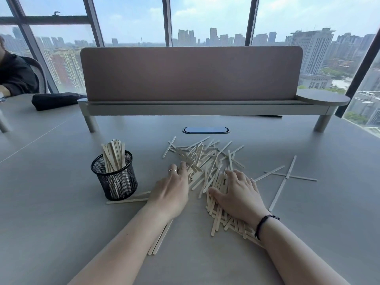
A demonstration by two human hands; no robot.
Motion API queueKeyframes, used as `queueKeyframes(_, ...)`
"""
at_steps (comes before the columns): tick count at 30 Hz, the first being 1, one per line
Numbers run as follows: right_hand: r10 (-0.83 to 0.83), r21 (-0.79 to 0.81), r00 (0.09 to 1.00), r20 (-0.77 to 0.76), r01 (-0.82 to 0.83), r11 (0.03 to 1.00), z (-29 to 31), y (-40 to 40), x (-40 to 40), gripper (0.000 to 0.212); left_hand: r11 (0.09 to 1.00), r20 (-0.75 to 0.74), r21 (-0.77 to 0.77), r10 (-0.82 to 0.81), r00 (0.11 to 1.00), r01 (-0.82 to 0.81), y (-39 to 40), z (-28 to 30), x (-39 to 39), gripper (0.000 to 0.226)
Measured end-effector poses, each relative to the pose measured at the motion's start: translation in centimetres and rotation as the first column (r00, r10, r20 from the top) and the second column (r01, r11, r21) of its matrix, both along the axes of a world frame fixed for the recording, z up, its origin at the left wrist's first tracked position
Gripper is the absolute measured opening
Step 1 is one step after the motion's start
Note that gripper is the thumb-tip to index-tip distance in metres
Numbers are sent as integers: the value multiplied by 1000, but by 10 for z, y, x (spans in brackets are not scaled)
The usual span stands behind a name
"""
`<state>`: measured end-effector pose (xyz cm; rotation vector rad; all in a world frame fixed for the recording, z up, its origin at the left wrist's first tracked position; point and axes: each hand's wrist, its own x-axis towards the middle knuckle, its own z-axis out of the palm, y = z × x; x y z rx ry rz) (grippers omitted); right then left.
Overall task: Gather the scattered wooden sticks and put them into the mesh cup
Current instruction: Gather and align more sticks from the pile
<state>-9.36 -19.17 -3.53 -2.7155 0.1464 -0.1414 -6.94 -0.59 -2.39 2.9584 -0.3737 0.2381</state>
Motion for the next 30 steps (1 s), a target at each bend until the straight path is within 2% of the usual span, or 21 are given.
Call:
queueKeyframes(4, 0, 1, 1000, -3, 0, 1000, -1, 0, 1, 81, 995, 12, -86, -43, 999, 44, 2, 2, 0, 64)
queueKeyframes(11, 9, 10, 1000, -5, -8, 1000, 1, 0, -2, 76, 930, 207, -321, -113, 972, 176, 9, 3, 2, 55)
queueKeyframes(15, 5, 8, 1000, -4, -5, 1000, 2, 0, -2, 76, 902, 286, -346, -162, 944, 259, 15, 4, 1, 62)
queueKeyframes(21, 7, -1, 1000, -13, -7, 1000, 4, 1, -3, 79, 867, 388, -385, -159, 908, 317, 20, -2, 10, 39)
queueKeyframes(24, 7, -5, 1000, -11, -7, 1000, 5, 1, -4, 79, 789, 465, -484, -134, 875, 379, 20, 6, 7, 35)
queueKeyframes(26, 8, -2, 1000, -14, -8, 1000, 5, 1, -3, 79, 698, 485, -591, -93, 869, 405, 20, 16, 3, 33)
queueKeyframes(30, 9, 4, 1000, -13, -9, 1000, 2, 0, -2, 78, 381, 387, -851, -12, 922, 362, 19, 25, 3, 42)
